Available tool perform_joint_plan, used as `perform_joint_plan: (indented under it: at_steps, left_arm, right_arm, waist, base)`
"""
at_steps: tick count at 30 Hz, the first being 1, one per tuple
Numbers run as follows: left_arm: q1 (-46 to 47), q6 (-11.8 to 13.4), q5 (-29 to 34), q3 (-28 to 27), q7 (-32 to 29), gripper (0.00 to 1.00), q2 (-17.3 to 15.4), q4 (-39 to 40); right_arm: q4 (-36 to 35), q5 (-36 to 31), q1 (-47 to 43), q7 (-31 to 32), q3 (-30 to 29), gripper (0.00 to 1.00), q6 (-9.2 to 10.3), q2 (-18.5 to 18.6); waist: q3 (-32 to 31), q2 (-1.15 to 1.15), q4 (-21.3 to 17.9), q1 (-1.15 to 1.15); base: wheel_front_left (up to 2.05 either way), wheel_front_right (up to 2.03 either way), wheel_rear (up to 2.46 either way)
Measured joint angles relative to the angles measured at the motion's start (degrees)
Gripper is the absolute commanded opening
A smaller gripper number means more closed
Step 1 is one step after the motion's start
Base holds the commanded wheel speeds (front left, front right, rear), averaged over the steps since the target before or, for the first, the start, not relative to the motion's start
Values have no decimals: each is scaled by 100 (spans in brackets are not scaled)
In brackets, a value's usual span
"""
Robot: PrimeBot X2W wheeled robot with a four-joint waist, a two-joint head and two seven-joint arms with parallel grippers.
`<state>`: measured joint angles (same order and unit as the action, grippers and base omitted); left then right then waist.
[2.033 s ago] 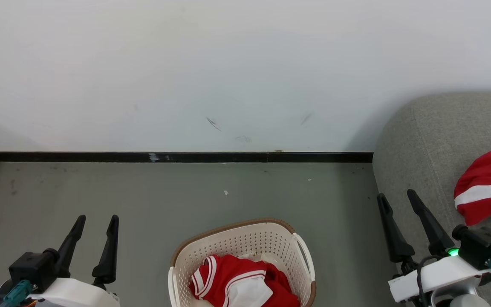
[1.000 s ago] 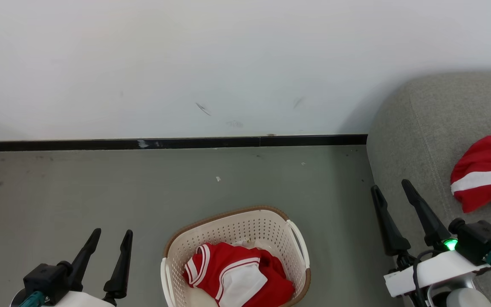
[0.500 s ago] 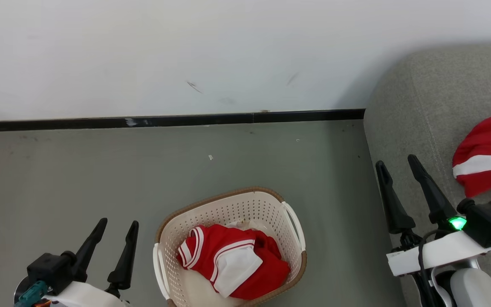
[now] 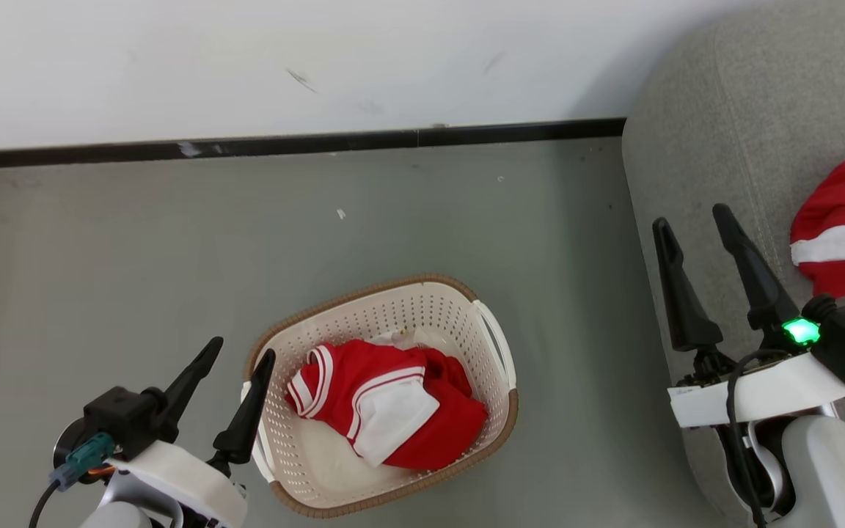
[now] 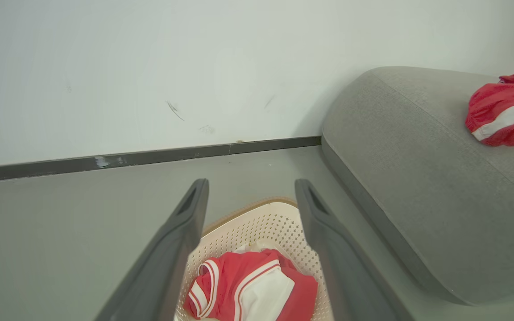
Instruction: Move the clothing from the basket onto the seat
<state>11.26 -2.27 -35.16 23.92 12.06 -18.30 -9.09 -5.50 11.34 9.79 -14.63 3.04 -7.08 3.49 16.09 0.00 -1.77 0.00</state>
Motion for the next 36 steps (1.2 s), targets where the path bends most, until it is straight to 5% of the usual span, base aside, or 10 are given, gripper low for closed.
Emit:
perform_joint_plan:
  at_steps: [36]
  left_arm:
    - [1658,-400,456,614,-393,100,-133,-1168]
  right_arm:
    - [-861,-194,1583,-2,-396,100,0,-41]
  waist:
    - [1997,0,-628,0]
  base:
    - [0,0,0]
